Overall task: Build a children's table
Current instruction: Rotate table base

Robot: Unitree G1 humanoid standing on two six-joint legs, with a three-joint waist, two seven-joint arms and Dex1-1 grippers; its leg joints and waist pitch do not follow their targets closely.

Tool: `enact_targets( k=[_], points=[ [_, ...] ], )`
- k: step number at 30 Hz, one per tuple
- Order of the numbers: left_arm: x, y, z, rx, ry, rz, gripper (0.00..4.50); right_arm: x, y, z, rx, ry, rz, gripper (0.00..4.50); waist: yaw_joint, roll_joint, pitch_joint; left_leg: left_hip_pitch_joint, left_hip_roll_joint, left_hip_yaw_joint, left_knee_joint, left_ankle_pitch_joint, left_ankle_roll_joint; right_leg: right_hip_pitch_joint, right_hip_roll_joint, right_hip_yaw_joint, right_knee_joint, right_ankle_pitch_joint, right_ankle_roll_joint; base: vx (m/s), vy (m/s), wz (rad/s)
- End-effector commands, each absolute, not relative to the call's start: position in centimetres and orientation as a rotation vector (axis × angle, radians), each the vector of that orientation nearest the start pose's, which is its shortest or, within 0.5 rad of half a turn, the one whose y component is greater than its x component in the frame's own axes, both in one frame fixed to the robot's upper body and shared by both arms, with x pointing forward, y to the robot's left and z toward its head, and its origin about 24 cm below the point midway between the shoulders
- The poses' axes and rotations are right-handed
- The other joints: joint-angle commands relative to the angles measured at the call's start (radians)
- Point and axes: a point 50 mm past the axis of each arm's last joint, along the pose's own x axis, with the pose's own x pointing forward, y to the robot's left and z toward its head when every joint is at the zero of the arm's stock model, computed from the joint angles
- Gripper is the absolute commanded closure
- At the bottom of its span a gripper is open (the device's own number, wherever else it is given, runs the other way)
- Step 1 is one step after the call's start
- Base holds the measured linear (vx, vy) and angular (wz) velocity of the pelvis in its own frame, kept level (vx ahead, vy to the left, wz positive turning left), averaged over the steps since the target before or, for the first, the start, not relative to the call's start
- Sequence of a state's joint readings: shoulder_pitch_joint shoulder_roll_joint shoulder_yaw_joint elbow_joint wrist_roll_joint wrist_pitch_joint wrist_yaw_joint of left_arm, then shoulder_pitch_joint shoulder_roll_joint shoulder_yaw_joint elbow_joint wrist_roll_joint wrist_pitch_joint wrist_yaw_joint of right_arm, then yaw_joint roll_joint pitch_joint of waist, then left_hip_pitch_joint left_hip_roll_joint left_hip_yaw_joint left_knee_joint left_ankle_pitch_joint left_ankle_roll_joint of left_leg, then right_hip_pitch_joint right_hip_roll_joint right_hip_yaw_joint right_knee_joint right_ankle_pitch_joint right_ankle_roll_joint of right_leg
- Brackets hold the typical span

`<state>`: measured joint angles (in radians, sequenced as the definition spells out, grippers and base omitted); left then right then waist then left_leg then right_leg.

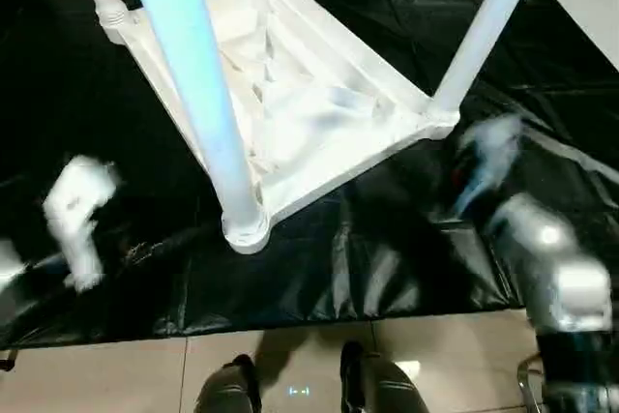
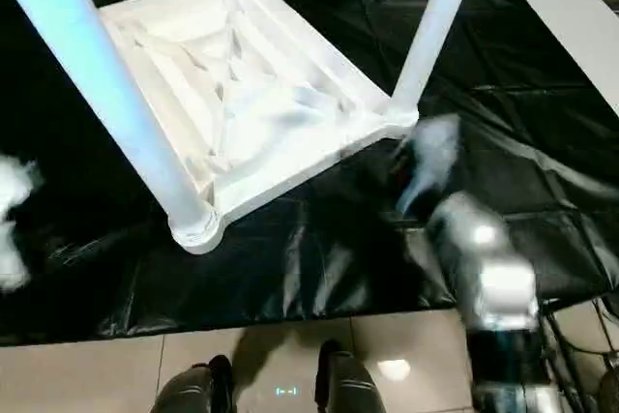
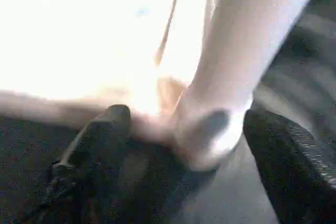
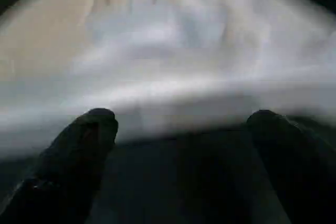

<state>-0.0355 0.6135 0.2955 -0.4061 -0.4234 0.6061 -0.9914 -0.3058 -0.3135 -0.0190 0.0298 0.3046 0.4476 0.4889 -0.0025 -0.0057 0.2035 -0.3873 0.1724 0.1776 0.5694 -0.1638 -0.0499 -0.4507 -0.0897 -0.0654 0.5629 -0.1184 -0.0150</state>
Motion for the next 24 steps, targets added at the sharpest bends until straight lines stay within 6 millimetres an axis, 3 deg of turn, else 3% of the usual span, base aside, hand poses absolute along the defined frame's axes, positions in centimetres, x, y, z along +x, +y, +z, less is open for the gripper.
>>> enact_targets(
  k=[1, 2, 5, 7, 11, 12, 16, 17, 20, 21, 24],
  points=[
    [23.0, 22.0, 13.7, 0.124, 0.184, -0.932, 0.38, 30.0, -17.2, 8.2, -0.044, 0.208, 0.491, 0.0, 0.004, 0.0, -0.084, 0.017, 0.037, -0.011, -0.07, -0.209, 0.054, 0.064, -0.045, 0.048, -0.05, -0.34, -0.196, 0.0, 0.0, 0.0],
    [23.4, 21.3, 13.6, 0.108, 0.18, -0.965, 0.18, 30.0, -17.1, 7.8, -0.067, 0.225, 0.481, 0.0, 0.003, 0.004, -0.085, 0.02, 0.035, -0.008, -0.068, -0.213, 0.052, 0.059, -0.042, 0.048, -0.053, -0.347, -0.197, 0.0, 0.0, 0.0],
    [24.5, 20.0, 13.2, 0.102, 0.167, -1.009, 0.12, 30.2, -16.6, 7.2, -0.08, 0.24, 0.467, 0.0, 0.006, 0.006, -0.083, 0.021, 0.035, -0.009, -0.068, -0.238, 0.046, 0.061, -0.044, 0.048, -0.058, -0.394, -0.185, 0.0, 0.0, 0.0],
    [25.2, 19.2, 13.0, 0.097, 0.154, -1.022, 0.06, 30.5, -16.0, 7.0, -0.092, 0.236, 0.477, 0.0, 0.006, 0.002, -0.086, 0.02, 0.035, -0.01, -0.068, -0.239, 0.043, 0.062, -0.044, 0.047, -0.058, -0.398, -0.18, 0.0, 0.0, 0.0],
    [26.3, 16.9, 13.0, 0.054, 0.1, -1.065, 0.06, 32.0, -14.5, 7.1, -0.068, 0.199, 0.472, 0.0, 0.002, 0.004, -0.09, 0.02, 0.035, -0.009, -0.064, -0.233, 0.043, 0.063, -0.045, 0.046, -0.056, -0.374, -0.197, 0.0, 0.0, 0.0],
    [26.1, 16.0, 13.1, 0.031, 0.092, -1.105, 0.06, 32.4, -14.2, 7.1, -0.068, 0.193, 0.473, 0.0, 0.002, 0.0, -0.093, 0.02, 0.036, -0.008, -0.062, -0.224, 0.043, 0.066, -0.045, 0.047, -0.053, -0.359, -0.203, 0.0, 0.0, 0.0],
    [25.1, 13.2, 13.4, -0.035, 0.071, -1.232, 0.06, 33.4, -13.6, 7.4, -0.079, 0.183, 0.47, 0.0, 0.004, 0.002, -0.094, 0.019, 0.038, -0.006, -0.059, -0.207, 0.049, 0.067, -0.042, 0.048, -0.045, -0.32, -0.221, 0.0, 0.0, 0.0],
    [24.8, 12.4, 13.3, -0.044, 0.07, -1.269, 0.06, 33.6, -13.5, 7.6, -0.08, 0.176, 0.469, 0.0, 0.002, -0.006, -0.102, 0.017, 0.037, -0.006, -0.057, -0.19, 0.055, 0.073, -0.042, 0.047, -0.041, -0.304, -0.223, 0.0, 0.0, 0.0],
    [24.0, 10.2, 13.2, -0.072, 0.06, -1.355, 0.06, 34.0, -13.2, 7.8, -0.081, 0.155, 0.474, 0.0, -0.005, -0.006, -0.102, 0.012, 0.035, -0.005, -0.053, -0.165, 0.077, 0.076, -0.041, 0.047, -0.04, -0.282, -0.228, 0.0, 0.0, 0.0],
    [23.9, 10.0, 13.2, -0.076, 0.059, -1.365, 0.06, 34.0, -13.2, 7.9, -0.081, 0.153, 0.475, 0.0, -0.008, -0.013, -0.106, 0.01, 0.035, -0.004, -0.051, -0.16, 0.078, 0.078, -0.042, 0.047, -0.039, -0.281, -0.228, 0.0, 0.0, 0.0],
    [23.7, 8.1, 13.2, -0.094, 0.038, -1.408, 0.06, 34.2, -12.9, 7.9, -0.092, 0.142, 0.486, 0.0, -0.02, -0.014, -0.104, 0.004, 0.032, -0.007, -0.049, -0.185, 0.073, 0.079, -0.042, 0.043, -0.046, -0.359, -0.202, 0.0, 0.0, 0.0]
  ],
)
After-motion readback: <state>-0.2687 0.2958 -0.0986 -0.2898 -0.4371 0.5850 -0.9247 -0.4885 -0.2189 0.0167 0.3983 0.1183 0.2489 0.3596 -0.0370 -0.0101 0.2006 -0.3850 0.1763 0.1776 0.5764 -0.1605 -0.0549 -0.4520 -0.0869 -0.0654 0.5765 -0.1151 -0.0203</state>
